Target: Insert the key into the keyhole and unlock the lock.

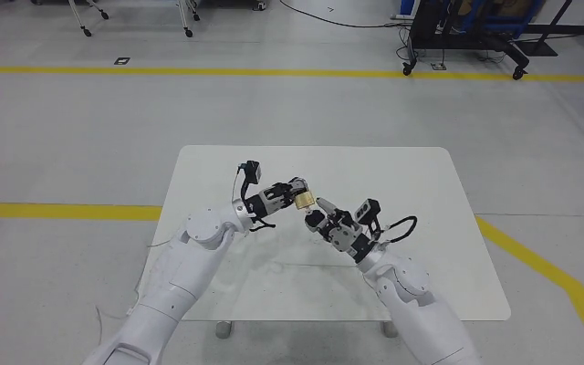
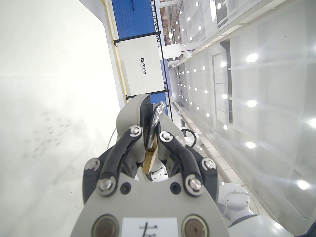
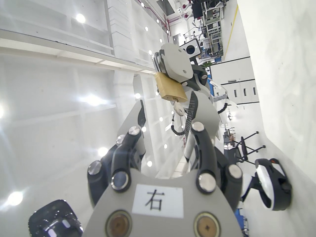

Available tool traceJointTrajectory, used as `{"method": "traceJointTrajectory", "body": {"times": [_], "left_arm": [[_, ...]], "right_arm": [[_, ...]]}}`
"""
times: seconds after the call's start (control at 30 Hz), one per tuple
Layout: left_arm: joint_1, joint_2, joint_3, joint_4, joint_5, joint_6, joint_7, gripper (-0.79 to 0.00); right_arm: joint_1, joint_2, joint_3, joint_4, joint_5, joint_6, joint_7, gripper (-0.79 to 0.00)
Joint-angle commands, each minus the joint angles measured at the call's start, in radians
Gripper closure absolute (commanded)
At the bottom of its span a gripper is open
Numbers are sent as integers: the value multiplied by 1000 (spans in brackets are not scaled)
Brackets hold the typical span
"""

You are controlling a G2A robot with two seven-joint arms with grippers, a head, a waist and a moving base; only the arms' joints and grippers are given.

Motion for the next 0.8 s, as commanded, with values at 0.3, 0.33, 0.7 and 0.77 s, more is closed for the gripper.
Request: {"method": "traceJointTrajectory", "body": {"times": [0.3, 0.33, 0.7, 0.77], "left_arm": [[-44, -4, 72, 22, 184, 94, -27, 0], [-48, -4, 83, 20, 213, 102, -23, 0], [-99, -19, 246, 19, 636, 290, 36, -28], [-109, -23, 268, 24, 676, 308, 28, -145]], "right_arm": [[-168, 41, 228, -240, -482, -125, -210, -785], [-183, 43, 245, -262, -519, -122, -230, -785], [-211, 45, 273, -301, -576, -106, -276, -785], [-211, 45, 273, -301, -576, -106, -276, -785]]}}
